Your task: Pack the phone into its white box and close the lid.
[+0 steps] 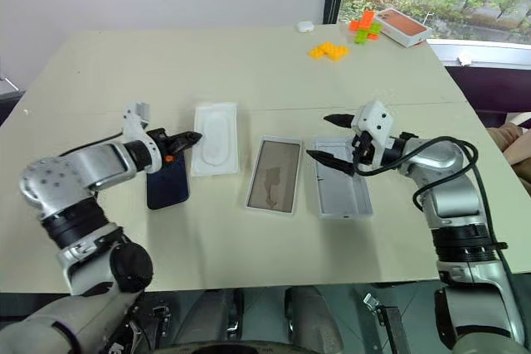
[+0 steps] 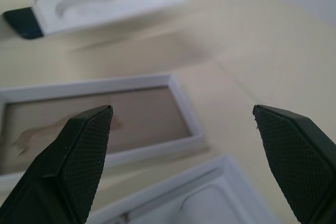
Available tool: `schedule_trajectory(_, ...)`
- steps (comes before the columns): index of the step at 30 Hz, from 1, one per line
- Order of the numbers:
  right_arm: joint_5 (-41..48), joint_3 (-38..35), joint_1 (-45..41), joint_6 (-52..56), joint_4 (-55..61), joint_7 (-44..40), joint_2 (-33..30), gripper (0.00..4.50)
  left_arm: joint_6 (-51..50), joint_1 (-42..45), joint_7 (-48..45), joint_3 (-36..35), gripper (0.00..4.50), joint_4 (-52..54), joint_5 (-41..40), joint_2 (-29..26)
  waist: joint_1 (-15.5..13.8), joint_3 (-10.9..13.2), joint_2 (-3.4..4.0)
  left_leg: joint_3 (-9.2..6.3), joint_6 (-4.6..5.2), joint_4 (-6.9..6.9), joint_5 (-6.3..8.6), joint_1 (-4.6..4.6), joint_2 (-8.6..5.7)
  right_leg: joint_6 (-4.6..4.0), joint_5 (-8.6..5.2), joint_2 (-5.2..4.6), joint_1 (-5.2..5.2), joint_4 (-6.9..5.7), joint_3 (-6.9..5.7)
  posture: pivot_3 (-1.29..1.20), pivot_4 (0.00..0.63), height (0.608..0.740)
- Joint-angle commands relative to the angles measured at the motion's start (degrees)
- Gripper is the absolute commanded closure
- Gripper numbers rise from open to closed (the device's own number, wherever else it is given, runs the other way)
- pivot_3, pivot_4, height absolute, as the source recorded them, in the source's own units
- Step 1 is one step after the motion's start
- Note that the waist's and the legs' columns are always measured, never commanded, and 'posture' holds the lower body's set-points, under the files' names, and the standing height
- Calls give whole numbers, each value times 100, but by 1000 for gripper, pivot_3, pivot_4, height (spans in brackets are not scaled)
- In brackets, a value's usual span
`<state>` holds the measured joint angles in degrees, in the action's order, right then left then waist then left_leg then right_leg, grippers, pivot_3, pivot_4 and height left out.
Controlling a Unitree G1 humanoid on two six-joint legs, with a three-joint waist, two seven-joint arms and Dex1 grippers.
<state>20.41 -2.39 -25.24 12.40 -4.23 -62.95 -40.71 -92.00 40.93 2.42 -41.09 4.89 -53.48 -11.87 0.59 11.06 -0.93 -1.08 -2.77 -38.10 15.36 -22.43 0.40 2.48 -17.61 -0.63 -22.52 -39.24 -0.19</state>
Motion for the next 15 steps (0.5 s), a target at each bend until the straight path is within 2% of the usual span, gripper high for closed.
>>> schedule_trajectory(1, 183, -157, 65, 75, 154, -306, -243, 0, -50, -69, 128, 443, 4457, 336, -665, 100, -18, 0, 0, 0, 0, 0, 0, 0, -2, 0, 0, -2, 2, 0, 0, 0, 150, 740)
schedule_trajectory(7, 154, -205, 136, 105, -57, -666, -631, 0, -50, -98, 791, 723, 4457, 259, -1022, 991, -5, 1, -2, -2, 1, -6, 0, 1, -5, 5, 3, -4, 6, 1, 0, 0, 150, 740)
schedule_trajectory(9, 273, -243, 327, 194, 13, -926, -806, 0, -50, -73, 1036, 762, 4457, 155, -921, 1290, -10, 2, -4, -3, 1, -4, 0, -1, -4, 5, 3, -2, 5, 1, 1, 0, 150, 740)
schedule_trajectory(15, 226, -297, 459, 113, 76, -890, -823, 0, -50, -89, 1174, 1253, 4457, 106, -828, 1351, 34, 5, -8, 2, -4, 0, -3, 4, -1, 6, 3, 6, 2, 0, 8, 0, 150, 740)
